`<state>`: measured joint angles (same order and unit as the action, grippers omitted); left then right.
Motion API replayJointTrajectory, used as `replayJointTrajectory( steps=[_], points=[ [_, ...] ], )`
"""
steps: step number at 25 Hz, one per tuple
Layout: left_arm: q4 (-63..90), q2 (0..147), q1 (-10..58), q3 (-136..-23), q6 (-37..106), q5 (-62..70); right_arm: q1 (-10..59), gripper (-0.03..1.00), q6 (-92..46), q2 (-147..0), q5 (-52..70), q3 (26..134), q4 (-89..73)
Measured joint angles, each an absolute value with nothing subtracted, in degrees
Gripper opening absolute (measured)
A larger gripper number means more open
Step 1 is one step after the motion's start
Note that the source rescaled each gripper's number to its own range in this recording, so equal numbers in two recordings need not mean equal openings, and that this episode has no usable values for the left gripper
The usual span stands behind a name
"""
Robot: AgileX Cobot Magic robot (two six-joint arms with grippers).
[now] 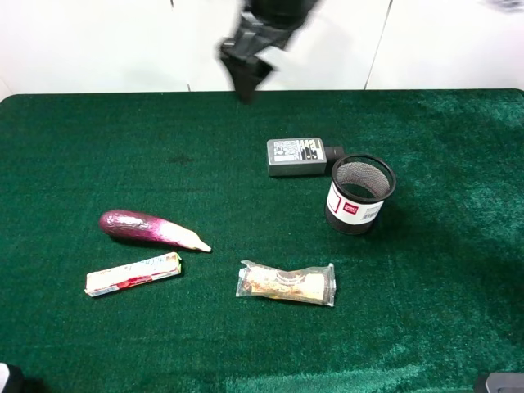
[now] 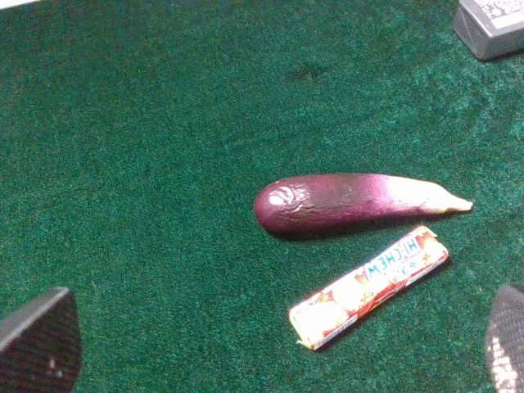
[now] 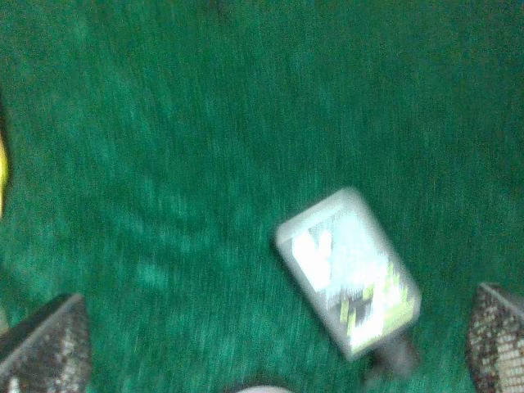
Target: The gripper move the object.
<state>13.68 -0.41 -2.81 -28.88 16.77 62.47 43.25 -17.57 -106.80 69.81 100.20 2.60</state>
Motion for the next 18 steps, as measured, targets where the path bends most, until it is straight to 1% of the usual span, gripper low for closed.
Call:
replayJointTrajectory(
  steps=[9,14,18],
  points=[
    [13.7,-0.4,-2.8,-28.9,16.8,62.5,34.5,1.0,-16.4,-85.6,69.6,72.5,-0.7],
    [13.7,-0.4,-2.8,-28.9,16.8,62.5,30.9,1.0,-16.4,-72.6,65.7,59.1,-4.6],
    [13.7,-0.4,-2.8,-28.9,16.8,62.5,26.1,1.0,-16.4,-62.6,64.1,49.7,-5.0]
  ],
)
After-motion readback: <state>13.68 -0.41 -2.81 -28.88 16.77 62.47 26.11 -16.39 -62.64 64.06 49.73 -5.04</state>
